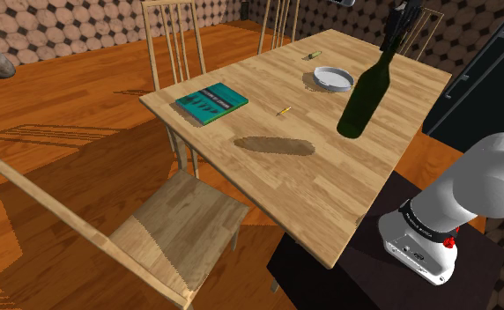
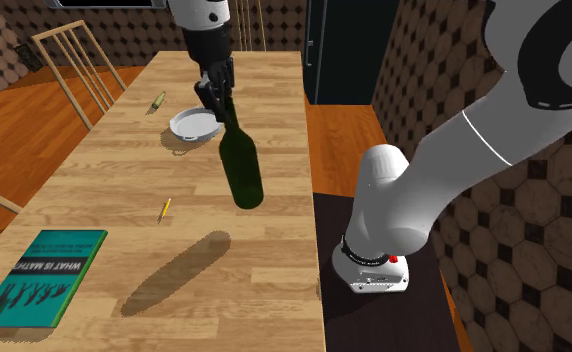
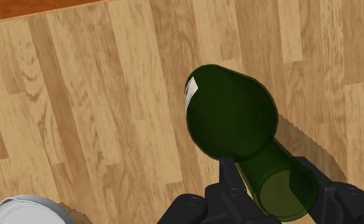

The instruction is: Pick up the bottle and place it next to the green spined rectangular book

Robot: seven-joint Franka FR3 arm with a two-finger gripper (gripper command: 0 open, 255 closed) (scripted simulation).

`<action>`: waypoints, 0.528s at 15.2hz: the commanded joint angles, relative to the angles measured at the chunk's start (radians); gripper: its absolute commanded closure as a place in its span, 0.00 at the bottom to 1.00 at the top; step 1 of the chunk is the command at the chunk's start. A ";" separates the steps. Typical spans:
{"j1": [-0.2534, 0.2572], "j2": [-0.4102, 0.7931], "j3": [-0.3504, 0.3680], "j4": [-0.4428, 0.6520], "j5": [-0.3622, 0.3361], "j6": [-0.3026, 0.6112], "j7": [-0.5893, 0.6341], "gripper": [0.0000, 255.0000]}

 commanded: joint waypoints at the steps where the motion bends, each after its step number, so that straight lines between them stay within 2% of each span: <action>1: 0.013 0.066 0.009 0.052 0.016 0.013 0.016 1.00; 8: 0.053 0.317 0.036 0.275 0.068 0.039 0.063 1.00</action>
